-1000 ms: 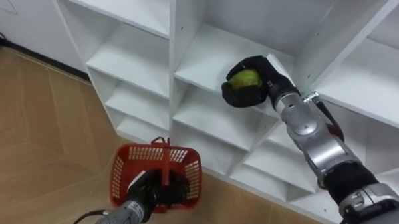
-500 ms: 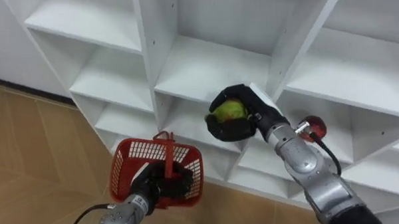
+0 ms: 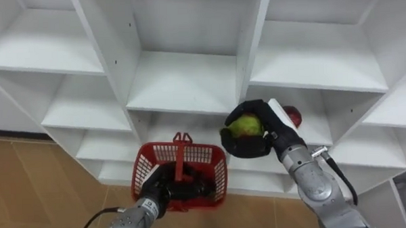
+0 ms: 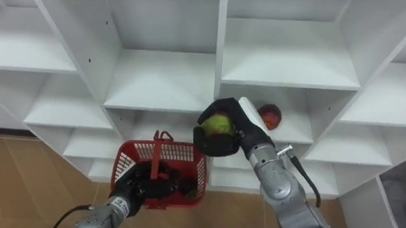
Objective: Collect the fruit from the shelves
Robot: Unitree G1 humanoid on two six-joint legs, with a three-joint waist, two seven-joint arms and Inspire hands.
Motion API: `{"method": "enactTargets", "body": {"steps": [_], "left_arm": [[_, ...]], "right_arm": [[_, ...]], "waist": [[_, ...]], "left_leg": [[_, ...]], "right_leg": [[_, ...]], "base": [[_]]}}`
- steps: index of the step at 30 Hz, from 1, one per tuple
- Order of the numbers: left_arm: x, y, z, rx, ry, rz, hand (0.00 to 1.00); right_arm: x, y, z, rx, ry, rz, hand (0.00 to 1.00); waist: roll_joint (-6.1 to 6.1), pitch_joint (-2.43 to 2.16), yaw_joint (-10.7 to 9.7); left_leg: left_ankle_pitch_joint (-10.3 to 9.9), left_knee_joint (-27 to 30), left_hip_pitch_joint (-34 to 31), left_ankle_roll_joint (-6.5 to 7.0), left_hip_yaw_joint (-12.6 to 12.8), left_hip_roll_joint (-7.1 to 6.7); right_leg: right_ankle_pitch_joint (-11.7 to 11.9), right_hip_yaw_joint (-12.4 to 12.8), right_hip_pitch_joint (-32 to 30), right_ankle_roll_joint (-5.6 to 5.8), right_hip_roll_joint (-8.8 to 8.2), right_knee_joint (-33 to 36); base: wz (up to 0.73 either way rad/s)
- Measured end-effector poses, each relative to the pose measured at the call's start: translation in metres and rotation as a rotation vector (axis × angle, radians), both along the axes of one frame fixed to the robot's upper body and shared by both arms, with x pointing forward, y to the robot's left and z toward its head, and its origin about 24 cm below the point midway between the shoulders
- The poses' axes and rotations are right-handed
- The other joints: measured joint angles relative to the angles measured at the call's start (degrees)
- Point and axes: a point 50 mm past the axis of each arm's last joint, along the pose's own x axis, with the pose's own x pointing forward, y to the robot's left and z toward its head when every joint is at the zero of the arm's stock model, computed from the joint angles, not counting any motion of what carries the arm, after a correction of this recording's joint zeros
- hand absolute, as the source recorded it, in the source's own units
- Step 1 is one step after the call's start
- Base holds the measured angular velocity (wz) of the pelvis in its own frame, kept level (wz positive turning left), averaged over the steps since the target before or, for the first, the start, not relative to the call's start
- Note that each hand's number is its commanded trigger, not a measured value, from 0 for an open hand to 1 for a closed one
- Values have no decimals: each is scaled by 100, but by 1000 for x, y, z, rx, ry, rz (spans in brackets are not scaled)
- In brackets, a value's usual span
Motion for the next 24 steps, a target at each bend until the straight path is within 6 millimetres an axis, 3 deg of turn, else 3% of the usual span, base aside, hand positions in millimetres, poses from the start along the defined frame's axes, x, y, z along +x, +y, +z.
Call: {"method": "enactTargets", "body": {"steps": [5, 12, 24], "left_arm": [[-1, -3, -1, -13, 5, -1, 100], [-1, -4, 0, -24, -5, 1, 100], [7, -13, 16, -76, -116, -76, 100]], "right_arm": [[-3, -3, -7, -10, 14, -34, 100], [-7, -3, -19, -16, 59, -43, 100], [-16, -9, -42, -3, 165, -61, 100]], "waist": [[44, -4, 1], [331, -12, 7], [325, -12, 10]], "left_leg": [[-1, -26, 4, 0, 8, 6], [2, -84, -29, -5, 62, 24], [7, -85, -124, 1, 96, 14]], "right_leg": [[1, 1, -7, 1, -2, -12], [1, 11, -91, 1, -13, -5], [-5, -5, -195, 8, -28, -4]], "base": [[-1], [-2], [-1]]}}
